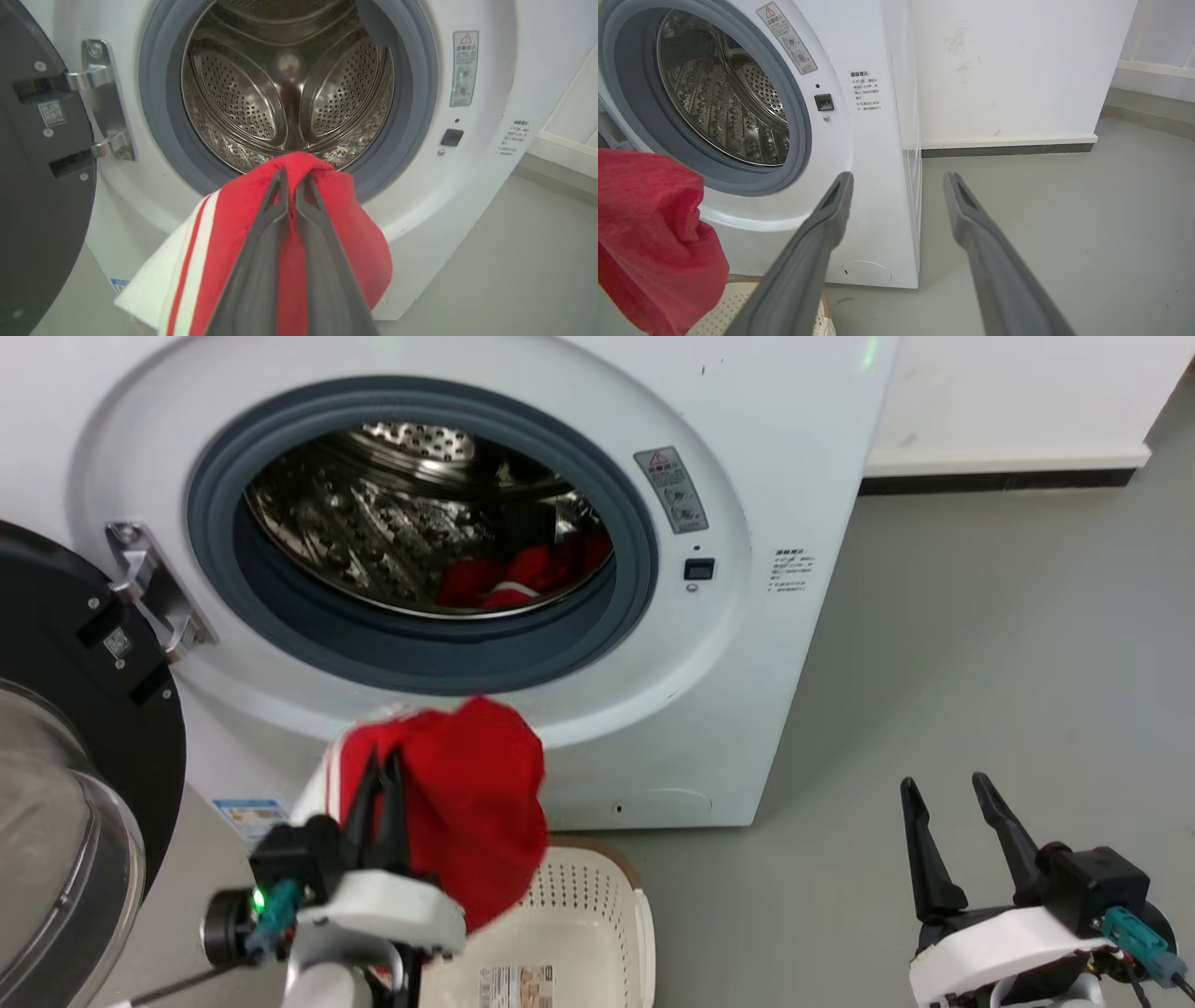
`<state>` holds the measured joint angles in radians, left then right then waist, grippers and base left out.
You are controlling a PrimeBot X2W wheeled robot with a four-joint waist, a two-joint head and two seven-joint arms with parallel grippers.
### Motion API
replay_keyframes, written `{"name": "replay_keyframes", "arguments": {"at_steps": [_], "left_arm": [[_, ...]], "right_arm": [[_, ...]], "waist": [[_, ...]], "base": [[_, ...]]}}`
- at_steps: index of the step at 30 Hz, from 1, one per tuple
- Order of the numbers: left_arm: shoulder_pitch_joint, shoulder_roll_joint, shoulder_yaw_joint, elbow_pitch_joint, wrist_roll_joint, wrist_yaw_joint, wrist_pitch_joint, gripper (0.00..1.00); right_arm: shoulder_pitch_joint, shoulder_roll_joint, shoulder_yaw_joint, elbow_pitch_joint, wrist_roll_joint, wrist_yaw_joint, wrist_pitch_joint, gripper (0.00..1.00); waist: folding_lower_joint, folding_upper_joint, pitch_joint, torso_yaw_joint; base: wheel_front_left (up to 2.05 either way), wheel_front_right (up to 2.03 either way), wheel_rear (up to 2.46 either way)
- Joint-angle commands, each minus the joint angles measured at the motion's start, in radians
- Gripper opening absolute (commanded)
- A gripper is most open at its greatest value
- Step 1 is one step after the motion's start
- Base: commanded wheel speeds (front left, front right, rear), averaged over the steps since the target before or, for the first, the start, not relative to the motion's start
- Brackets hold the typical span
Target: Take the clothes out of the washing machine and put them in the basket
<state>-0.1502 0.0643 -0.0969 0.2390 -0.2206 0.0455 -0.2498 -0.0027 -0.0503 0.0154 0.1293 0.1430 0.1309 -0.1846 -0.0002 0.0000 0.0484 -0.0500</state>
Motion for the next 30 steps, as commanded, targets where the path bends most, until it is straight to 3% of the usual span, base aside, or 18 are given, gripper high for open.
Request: {"name": "replay_keyframes", "arguments": {"at_steps": [1,9,21,30], "left_arm": [[0.028,-0.001,-0.008,0.003,-0.012,0.009,0.0,0.0],[0.046,-0.013,-0.06,0.18,-0.079,0.028,-0.012,0.0],[-0.2,-0.014,-0.093,0.511,-0.167,0.024,-0.018,0.0],[-0.44,-0.014,-0.092,0.759,-0.232,0.043,-0.016,0.0]], "right_arm": [[-0.021,0.0,0.004,-0.003,0.005,0.0,-0.003,1.0],[-0.079,0.0,0.018,-0.001,0.001,0.0,-0.012,1.0],[-0.185,0.0,0.054,-0.007,0.006,0.0,-0.027,1.0],[-0.288,0.0,0.105,-0.018,-0.001,0.0,-0.044,1.0]], "waist": [[0.0002,0.0,0.039,0.014],[0.0002,0.0,0.166,0.032],[0.0002,0.0,0.393,-0.002],[0.0002,0.0,0.623,-0.048]], "base": [[0.0,0.0,0.0],[0.0,0.0,0.0],[0.0,0.0,0.0],[0.0,0.0,0.0]]}}
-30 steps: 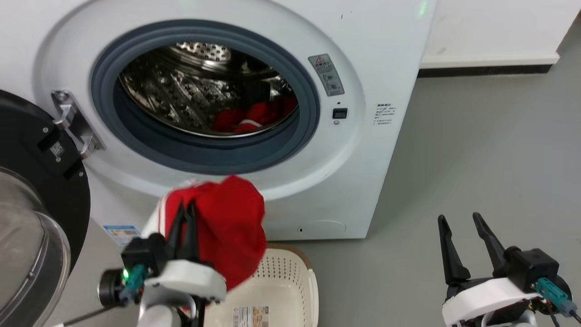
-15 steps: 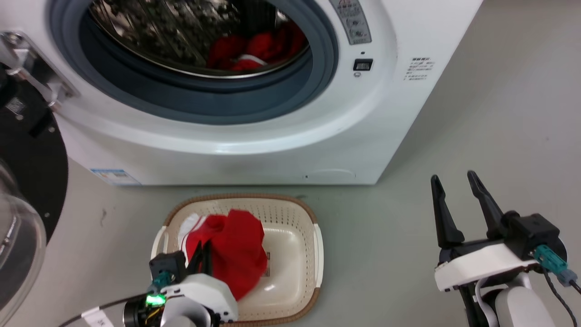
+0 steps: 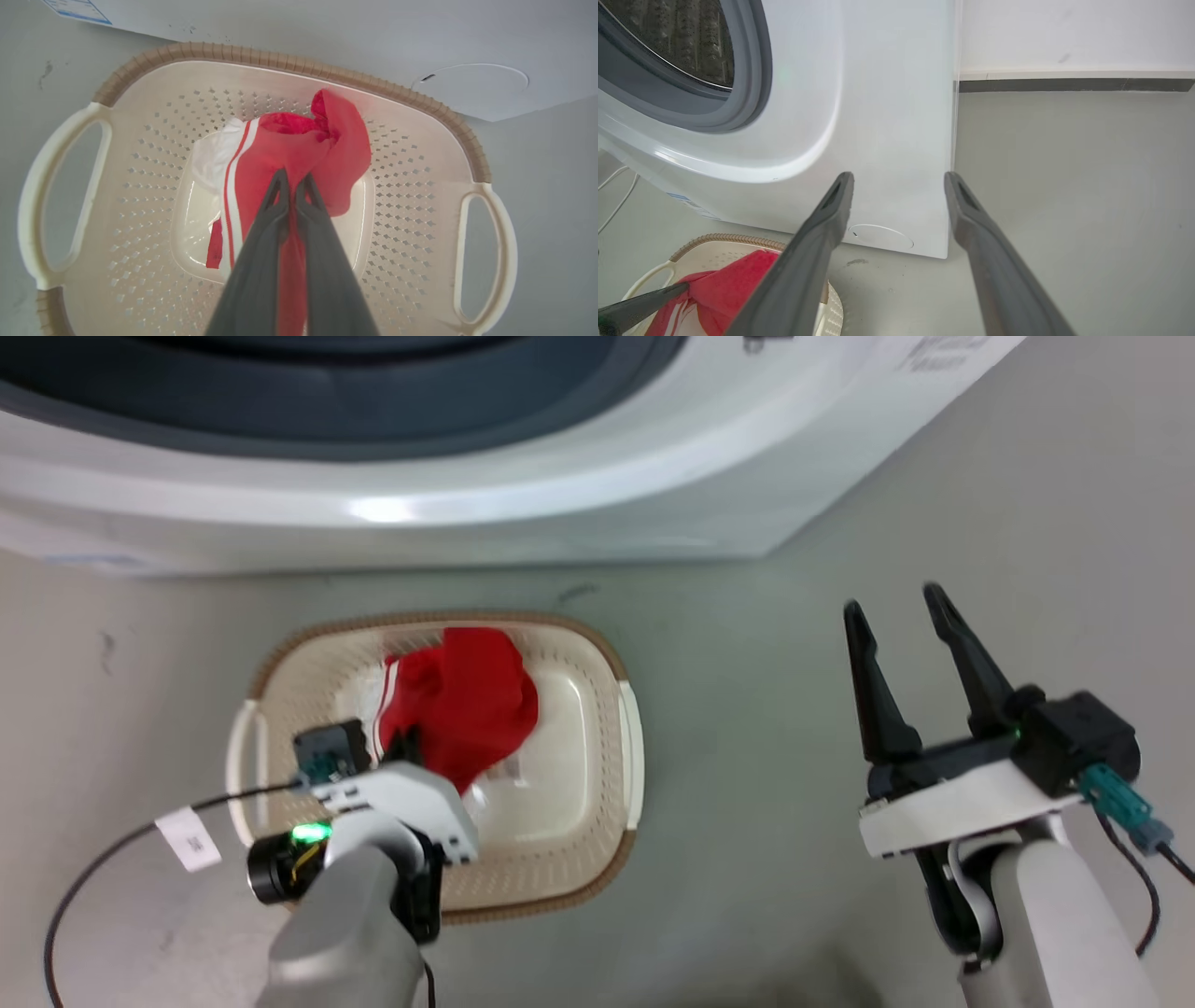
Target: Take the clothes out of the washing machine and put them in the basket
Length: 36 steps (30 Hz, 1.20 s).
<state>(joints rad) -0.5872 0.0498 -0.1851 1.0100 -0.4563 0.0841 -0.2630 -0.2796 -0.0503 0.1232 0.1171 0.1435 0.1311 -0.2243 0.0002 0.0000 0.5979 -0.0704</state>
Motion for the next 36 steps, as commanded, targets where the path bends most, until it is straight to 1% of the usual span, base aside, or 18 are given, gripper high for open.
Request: {"name": "replay_keyframes", "arguments": {"at_steps": [1,6,8,15,16,17,18,22,27,31,36], "left_arm": [[-0.022,0.001,0.008,0.005,-0.014,0.006,-0.002,0.0],[-0.09,0.001,0.026,0.069,-0.037,0.023,-0.002,0.0],[-0.105,0.002,0.034,0.099,-0.053,0.018,-0.002,0.0],[-0.132,0.001,0.025,0.15,-0.065,0.006,-0.003,0.0],[-0.135,0.001,0.022,0.152,-0.064,0.003,-0.003,0.27],[-0.136,0.001,0.017,0.153,-0.062,-0.001,-0.003,0.65],[-0.136,0.001,0.017,0.151,-0.06,0.0,-0.003,1.0],[-0.101,0.001,0.01,0.135,-0.062,-0.001,-0.003,1.0],[-0.025,0.001,0.005,0.084,-0.06,0.0,-0.003,1.0],[0.063,0.001,-0.004,0.008,-0.044,0.002,-0.002,1.0],[0.163,0.001,0.005,-0.112,-0.002,0.006,-0.003,1.0]], "right_arm": [[-0.023,0.0,0.004,-0.005,-0.001,-0.001,-0.005,1.0],[-0.067,0.0,0.034,0.001,0.003,-0.001,-0.017,1.0],[-0.076,0.0,0.048,0.008,0.001,-0.001,-0.02,1.0],[-0.098,0.0,0.052,0.037,-0.004,-0.001,-0.031,1.0],[-0.098,0.0,0.05,0.041,-0.006,-0.001,-0.033,1.0],[-0.098,0.0,0.047,0.047,-0.008,-0.001,-0.034,1.0],[-0.1,0.0,0.043,0.052,-0.012,-0.001,-0.035,1.0],[-0.088,0.0,0.028,0.069,-0.019,-0.001,-0.039,1.0],[-0.048,0.0,0.0,0.092,-0.034,-0.001,-0.039,1.0],[-0.007,0.0,-0.032,0.097,-0.048,-0.001,-0.04,1.0],[0.045,0.0,-0.07,0.086,-0.065,-0.001,-0.032,1.0]], "waist": [[-0.0002,0.0,0.098,-0.034],[-0.0002,0.0,0.195,-0.054],[-0.0002,0.0,0.219,-0.058],[-0.0002,0.0,0.241,-0.053],[-0.0002,0.0,0.235,-0.051],[-0.0002,0.0,0.226,-0.048],[-0.0002,0.0,0.216,-0.044],[-0.0002,0.0,0.141,-0.029],[-0.0002,0.0,0.002,-0.009],[-0.0002,0.0,-0.116,0.007],[-0.0002,0.0,-0.222,0.022]], "base": [[0.0,0.0,0.0],[0.0,0.0,0.0],[0.0,0.0,0.0],[0.0,0.0,0.0],[0.0,0.0,0.0],[0.0,0.0,0.0],[0.0,0.0,0.0],[0.0,0.0,0.0],[0.0,0.0,0.0],[0.0,0.0,0.0],[0.0,0.0,0.0]]}}
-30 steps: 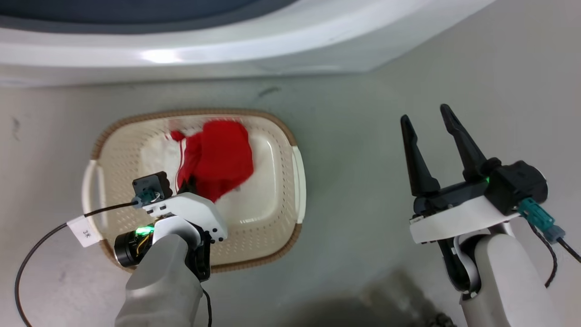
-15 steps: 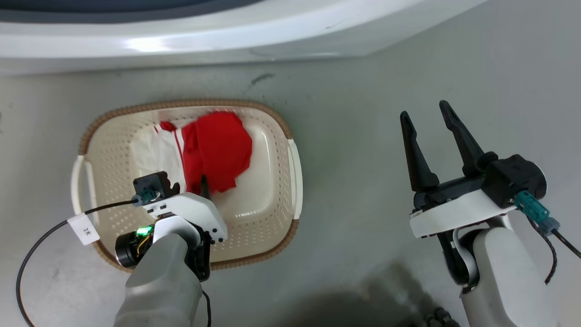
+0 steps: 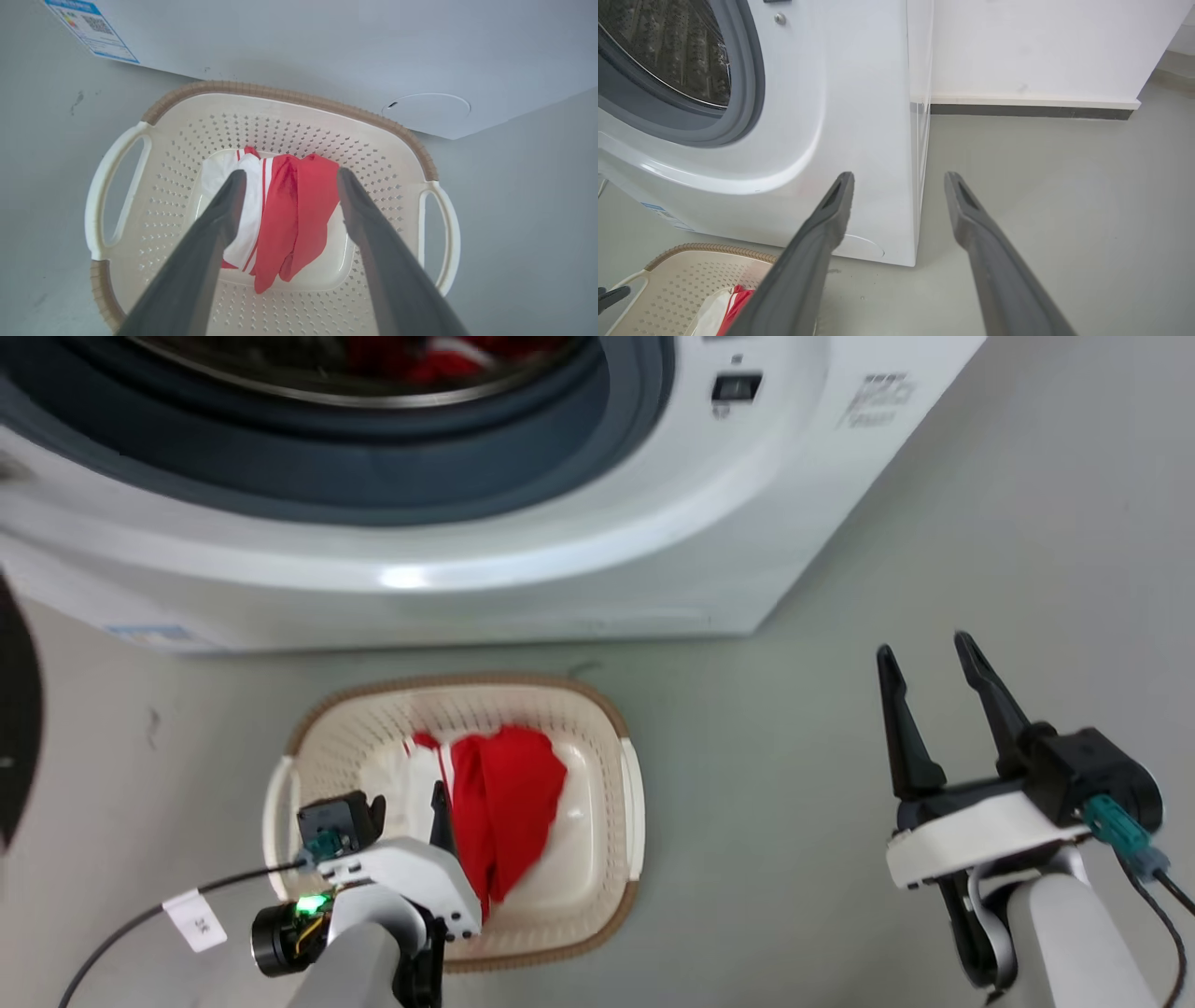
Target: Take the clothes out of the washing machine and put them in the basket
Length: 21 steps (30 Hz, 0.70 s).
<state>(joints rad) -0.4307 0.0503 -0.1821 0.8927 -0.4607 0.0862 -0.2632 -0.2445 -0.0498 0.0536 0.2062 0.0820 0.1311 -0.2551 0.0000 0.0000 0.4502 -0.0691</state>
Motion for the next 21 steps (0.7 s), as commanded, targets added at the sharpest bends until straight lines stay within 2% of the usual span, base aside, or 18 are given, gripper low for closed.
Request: {"name": "replay_keyframes", "arguments": {"at_steps": [1,12,21], "left_arm": [[0.027,0.0,0.002,-0.024,0.02,0.005,-0.002,1.0],[0.184,0.0,0.048,-0.347,0.136,0.019,-0.002,1.0],[0.181,0.0,0.056,-0.533,0.196,0.012,-0.002,1.0]], "right_arm": [[0.02,-0.001,-0.008,-0.006,-0.006,-0.001,0.002,1.0],[0.109,-0.001,-0.05,-0.062,-0.025,-0.001,0.035,1.0],[0.147,-0.001,-0.072,-0.108,-0.031,-0.001,0.067,1.0]], "waist": [[0.0,0.0,-0.092,0.023],[0.0,0.0,-0.239,0.036],[0.0,0.0,-0.283,0.044]], "base": [[0.0,0.0,0.0],[0.0,0.0,0.0],[0.0,0.0,0.0]]}}
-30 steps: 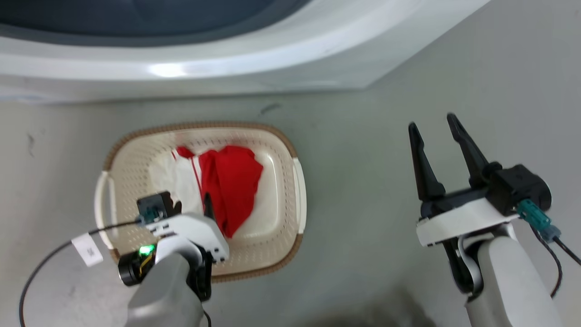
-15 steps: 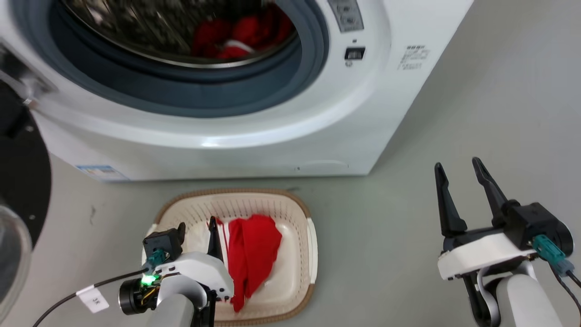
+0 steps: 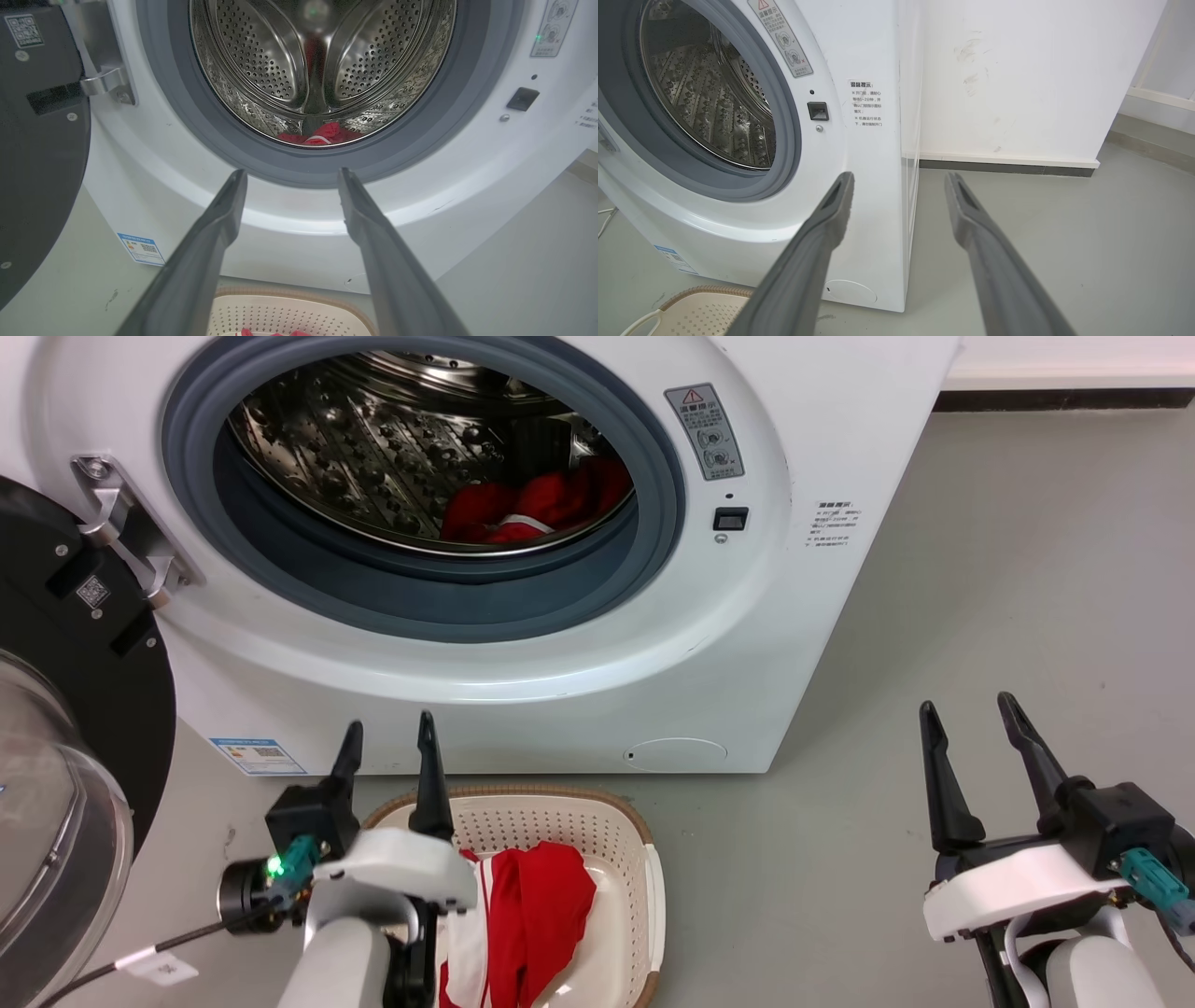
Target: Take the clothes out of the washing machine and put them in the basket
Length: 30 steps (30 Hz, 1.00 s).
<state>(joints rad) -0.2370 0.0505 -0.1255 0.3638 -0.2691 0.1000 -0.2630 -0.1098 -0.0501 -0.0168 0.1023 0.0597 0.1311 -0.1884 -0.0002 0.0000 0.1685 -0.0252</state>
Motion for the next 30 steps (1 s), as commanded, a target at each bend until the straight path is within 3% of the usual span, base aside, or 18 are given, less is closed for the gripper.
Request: {"name": "replay_keyframes", "arguments": {"at_steps": [1,11,16,21,30], "left_arm": [[-0.024,0.0,-0.002,-0.015,0.004,-0.004,-0.003,1.0],[-0.179,0.0,0.026,0.038,0.008,-0.031,-0.002,1.0],[-0.316,0.014,0.05,0.16,0.03,-0.061,-0.003,1.0],[-0.477,0.045,0.061,0.316,0.042,-0.082,-0.002,1.0],[-0.777,0.151,0.067,0.567,0.051,-0.1,0.059,1.0]], "right_arm": [[0.013,0.0,-0.002,-0.008,-0.008,-0.001,0.003,1.0],[0.001,0.0,0.01,-0.044,0.001,-0.001,0.016,1.0],[-0.033,0.0,0.027,-0.053,0.008,-0.001,0.011,1.0],[-0.07,0.0,0.046,-0.046,0.019,-0.001,0.0,1.0],[-0.136,0.0,0.099,-0.001,0.066,-0.001,-0.036,1.0]], "waist": [[0.0002,0.0,-0.002,0.001],[0.0002,0.0,0.034,-0.028],[0.0002,0.0,0.098,-0.063],[0.0002,0.0,0.179,-0.101],[0.0002,0.0,0.326,-0.19]], "base": [[0.0,0.0,0.0],[0.0,0.0,0.0],[0.0,0.0,0.0],[0.0,0.0,0.0],[0.0,0.0,0.0]]}}
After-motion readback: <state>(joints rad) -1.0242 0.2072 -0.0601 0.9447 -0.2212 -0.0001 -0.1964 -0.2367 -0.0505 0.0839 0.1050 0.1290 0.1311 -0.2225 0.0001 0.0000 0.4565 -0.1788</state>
